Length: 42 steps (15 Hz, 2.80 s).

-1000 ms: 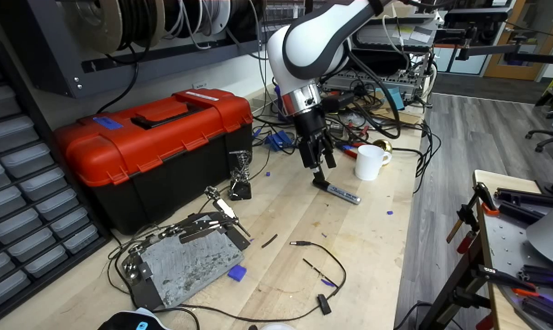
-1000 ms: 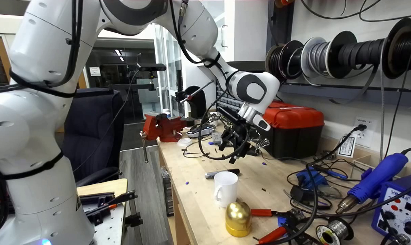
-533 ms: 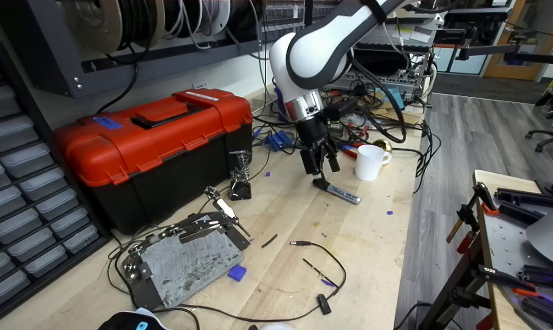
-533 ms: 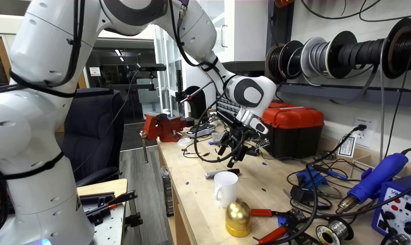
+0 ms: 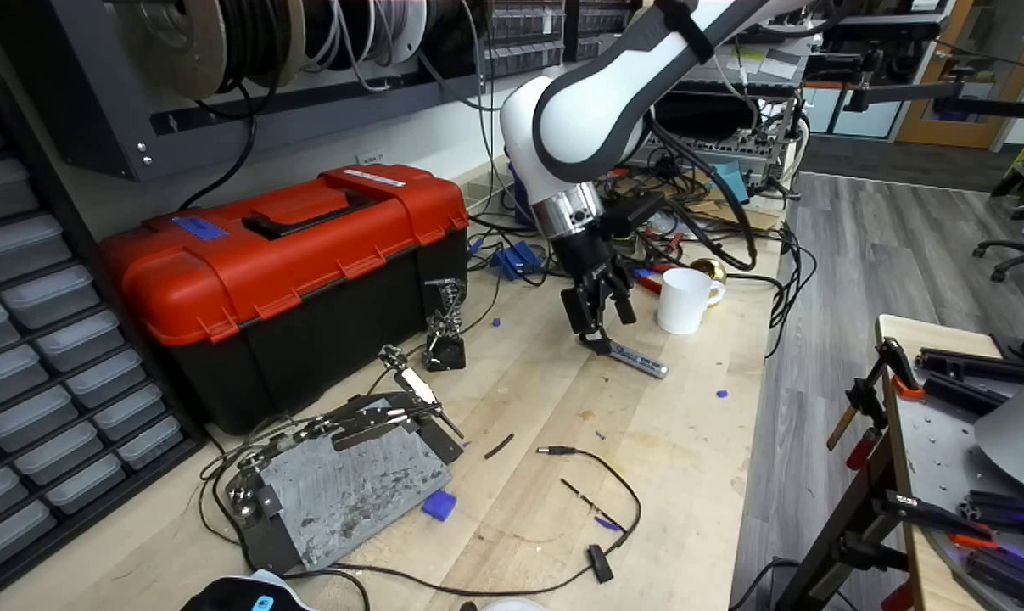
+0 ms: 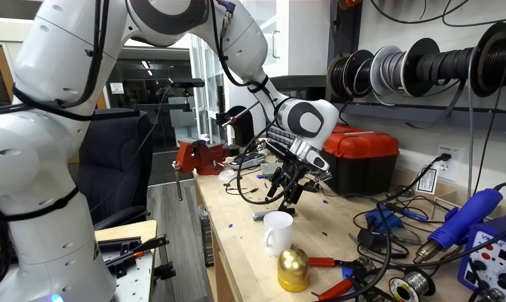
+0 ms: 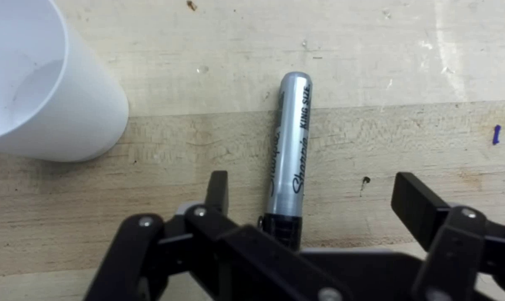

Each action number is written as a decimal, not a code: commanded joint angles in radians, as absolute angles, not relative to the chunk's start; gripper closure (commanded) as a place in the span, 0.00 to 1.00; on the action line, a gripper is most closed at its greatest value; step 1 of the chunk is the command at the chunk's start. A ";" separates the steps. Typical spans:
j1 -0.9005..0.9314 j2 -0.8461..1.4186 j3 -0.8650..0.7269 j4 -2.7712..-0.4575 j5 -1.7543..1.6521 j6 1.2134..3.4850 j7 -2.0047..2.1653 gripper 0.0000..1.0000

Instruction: Get the marker from the table and put it in the white mug

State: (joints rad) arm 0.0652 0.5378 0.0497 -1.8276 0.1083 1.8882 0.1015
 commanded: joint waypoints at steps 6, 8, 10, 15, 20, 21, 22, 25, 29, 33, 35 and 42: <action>0.091 0.572 0.037 -1.821 0.083 1.904 0.141 0.00; 0.090 0.573 0.039 -1.822 0.088 1.907 0.137 0.00; 0.089 0.575 0.041 -1.821 0.088 1.909 0.129 0.27; 0.085 0.585 0.044 -1.819 0.094 1.924 0.119 0.65; 0.081 0.582 0.043 -1.827 0.097 1.936 0.115 0.98; 0.082 0.574 0.042 -1.834 0.096 1.940 0.120 1.00; 0.082 0.566 0.041 -1.843 0.097 1.947 0.123 0.97; 0.081 0.519 0.040 -1.891 0.103 1.994 0.128 0.96; 0.076 0.438 0.038 -1.973 0.112 2.081 0.132 0.96; 0.070 0.347 0.033 -2.062 0.117 2.145 0.139 0.96; 0.063 0.295 0.031 -2.113 0.128 2.175 0.140 0.96; 0.017 0.114 0.023 -2.272 0.203 2.242 0.105 0.96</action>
